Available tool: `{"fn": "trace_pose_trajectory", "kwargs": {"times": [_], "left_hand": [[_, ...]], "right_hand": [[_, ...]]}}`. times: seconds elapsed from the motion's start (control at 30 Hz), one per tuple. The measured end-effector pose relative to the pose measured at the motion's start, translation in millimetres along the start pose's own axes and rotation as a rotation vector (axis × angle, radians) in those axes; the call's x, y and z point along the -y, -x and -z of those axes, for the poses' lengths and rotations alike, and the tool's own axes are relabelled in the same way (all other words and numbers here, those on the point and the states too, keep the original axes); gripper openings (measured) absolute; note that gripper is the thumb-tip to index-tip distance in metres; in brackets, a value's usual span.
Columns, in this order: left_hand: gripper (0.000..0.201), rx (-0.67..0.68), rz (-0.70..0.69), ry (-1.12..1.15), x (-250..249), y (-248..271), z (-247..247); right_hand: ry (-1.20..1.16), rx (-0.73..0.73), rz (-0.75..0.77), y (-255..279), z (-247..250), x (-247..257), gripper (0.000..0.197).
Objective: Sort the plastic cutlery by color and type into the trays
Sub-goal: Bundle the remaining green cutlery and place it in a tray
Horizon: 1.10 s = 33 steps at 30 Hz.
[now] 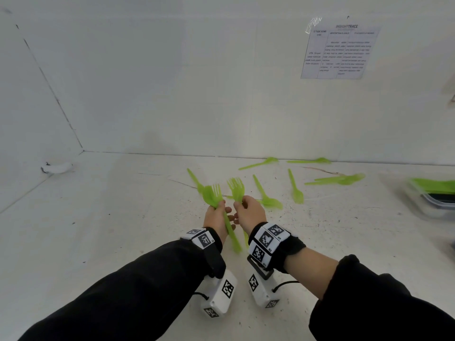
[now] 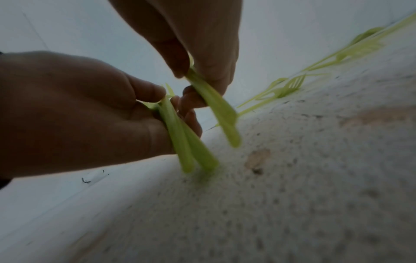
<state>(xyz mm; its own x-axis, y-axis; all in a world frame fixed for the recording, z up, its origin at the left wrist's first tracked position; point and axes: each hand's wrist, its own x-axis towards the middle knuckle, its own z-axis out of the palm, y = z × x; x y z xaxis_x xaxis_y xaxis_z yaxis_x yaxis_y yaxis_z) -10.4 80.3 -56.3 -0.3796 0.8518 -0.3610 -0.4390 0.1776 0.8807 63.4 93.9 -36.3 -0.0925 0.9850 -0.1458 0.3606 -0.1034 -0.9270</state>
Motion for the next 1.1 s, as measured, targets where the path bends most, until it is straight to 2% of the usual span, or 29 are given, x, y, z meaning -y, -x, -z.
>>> {"fn": "trace_pose_trajectory", "kwargs": {"times": [0.07,0.17,0.33,0.47,0.53,0.67,0.73,0.9,1.1], "left_hand": [[0.019,0.005,-0.021,-0.024,1,-2,1],[0.021,0.022,-0.003,-0.031,-1,0,1],[0.034,0.043,0.063,-0.042,-2,4,3],[0.028,0.073,0.073,0.002,-2,7,2],[0.024,0.079,0.061,0.002,0,6,3],[0.035,0.090,0.086,0.064,-2,7,3],[0.038,0.091,0.111,0.087,-4,6,3],[0.037,0.100,0.038,0.087,-5,7,3],[0.041,0.129,0.087,0.221,-11,7,5]], "right_hand": [[-0.018,0.020,0.020,0,2,2,0.012],[-0.030,0.048,0.013,0,4,1,0.030],[0.076,0.047,0.056,-1,5,1,0.027],[0.169,0.031,0.080,0,1,2,0.027],[0.241,0.068,0.120,0,1,4,0.029],[0.324,0.111,0.206,1,-2,4,0.029],[0.357,0.106,0.201,0,0,4,0.032],[0.420,0.150,0.234,3,2,9,0.030],[0.363,0.183,0.169,-5,0,14,0.025]]}}
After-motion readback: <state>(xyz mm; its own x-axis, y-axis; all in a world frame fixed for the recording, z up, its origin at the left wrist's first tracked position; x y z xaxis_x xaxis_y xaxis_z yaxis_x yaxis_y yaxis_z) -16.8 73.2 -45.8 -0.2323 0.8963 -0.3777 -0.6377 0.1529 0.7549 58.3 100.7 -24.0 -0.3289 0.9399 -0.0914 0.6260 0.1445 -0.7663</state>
